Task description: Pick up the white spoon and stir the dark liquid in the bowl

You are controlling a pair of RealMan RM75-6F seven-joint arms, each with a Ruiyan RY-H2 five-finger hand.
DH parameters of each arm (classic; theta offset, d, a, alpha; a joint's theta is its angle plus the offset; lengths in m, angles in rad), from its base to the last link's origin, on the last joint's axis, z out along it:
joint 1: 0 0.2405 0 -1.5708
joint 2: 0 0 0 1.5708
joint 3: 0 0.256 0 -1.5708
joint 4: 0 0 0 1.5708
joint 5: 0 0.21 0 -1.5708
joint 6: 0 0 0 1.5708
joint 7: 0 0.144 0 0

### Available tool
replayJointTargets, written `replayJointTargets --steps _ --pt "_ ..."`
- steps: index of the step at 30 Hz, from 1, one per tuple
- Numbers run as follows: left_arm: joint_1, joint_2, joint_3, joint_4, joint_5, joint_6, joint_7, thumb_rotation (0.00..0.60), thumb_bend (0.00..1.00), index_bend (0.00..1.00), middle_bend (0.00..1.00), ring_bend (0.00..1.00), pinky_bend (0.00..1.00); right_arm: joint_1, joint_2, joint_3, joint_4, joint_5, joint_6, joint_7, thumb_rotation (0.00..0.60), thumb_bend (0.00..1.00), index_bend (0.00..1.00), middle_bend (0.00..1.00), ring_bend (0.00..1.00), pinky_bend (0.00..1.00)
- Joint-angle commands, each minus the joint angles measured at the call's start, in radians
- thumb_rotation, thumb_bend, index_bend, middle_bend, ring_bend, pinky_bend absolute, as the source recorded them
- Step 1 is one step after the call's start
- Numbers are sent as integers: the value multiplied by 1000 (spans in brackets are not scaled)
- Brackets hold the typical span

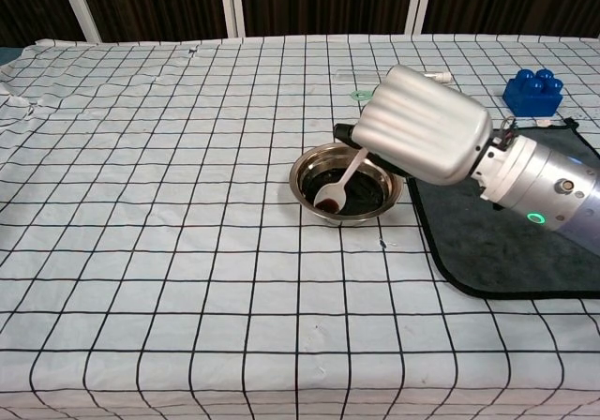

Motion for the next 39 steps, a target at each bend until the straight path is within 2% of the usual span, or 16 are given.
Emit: replayJointTargets --steps 1,15,25,39 --pt "0 0 0 0 0 -1 1 600 186 82 6 0 0 5 -14 7 23 15 -4 11 600 393 662 903 1000 1000" --pt "-1 -4 -1 0 -2 -3 9 600 186 82 5 0 0 14 -45 29 118 77 -8 52 600 393 662 903 1000 1000" --pt "-1 -7 -3 -1 -5 -1 17 600 186 84 6 0 0 11 -28 3 135 72 21 53 600 392 664 903 1000 1000" --pt "-2 -10 -1 -2 -4 -4 28 600 186 84 5 0 0 -20 32 -42 85 62 48 38 600 393 677 903 1000 1000"
